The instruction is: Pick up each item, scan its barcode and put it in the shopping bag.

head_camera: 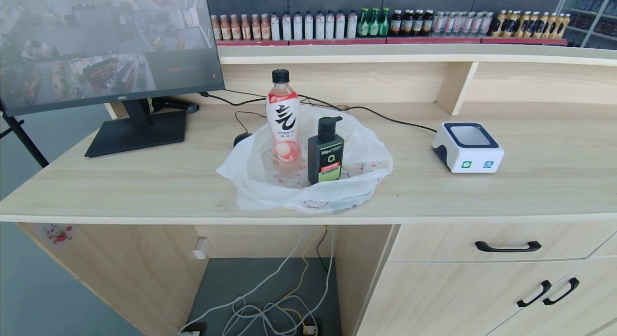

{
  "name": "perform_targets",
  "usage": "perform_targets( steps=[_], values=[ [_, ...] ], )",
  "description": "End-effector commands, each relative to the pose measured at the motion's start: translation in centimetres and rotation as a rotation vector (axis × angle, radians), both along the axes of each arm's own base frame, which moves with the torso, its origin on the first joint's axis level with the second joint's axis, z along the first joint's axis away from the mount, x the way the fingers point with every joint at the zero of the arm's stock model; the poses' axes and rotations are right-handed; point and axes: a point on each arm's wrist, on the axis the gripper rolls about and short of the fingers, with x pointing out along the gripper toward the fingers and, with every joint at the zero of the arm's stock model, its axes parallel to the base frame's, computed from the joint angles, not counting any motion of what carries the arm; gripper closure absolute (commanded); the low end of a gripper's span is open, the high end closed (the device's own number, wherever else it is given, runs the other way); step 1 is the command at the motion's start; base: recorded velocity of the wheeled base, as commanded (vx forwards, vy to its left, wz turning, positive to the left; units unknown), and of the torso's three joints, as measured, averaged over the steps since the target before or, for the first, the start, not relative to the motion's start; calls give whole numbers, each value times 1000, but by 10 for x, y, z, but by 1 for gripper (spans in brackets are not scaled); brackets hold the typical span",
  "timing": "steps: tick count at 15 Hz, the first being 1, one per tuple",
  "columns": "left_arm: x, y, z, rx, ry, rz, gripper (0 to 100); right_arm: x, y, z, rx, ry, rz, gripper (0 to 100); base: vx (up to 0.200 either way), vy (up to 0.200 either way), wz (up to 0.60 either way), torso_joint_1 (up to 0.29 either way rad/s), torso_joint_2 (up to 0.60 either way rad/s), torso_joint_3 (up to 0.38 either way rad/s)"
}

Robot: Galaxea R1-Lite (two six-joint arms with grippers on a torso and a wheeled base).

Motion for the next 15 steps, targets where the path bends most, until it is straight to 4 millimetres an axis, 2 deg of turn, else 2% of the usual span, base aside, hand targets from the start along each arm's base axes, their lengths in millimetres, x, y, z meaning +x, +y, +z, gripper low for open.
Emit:
perform_targets(
  steps=[1, 4, 9, 15],
  values=[
    [0, 0, 0, 0, 0, 0, 0, 13, -6, -14, -22, 20, -33, 100, 0, 0, 0, 0, 0, 0],
    [0, 0, 0, 0, 0, 0, 0, 27, -2, -15, -87, -60, 18, 100, 0, 0, 0, 0, 0, 0],
    [0, 0, 0, 0, 0, 0, 0, 35, 7, -33, -155, -72, 60, 100, 0, 0, 0, 0, 0, 0],
    [0, 0, 0, 0, 0, 0, 0, 39, 3, -38, -193, -81, 93, 100, 0, 0, 0, 0, 0, 0]
  ],
)
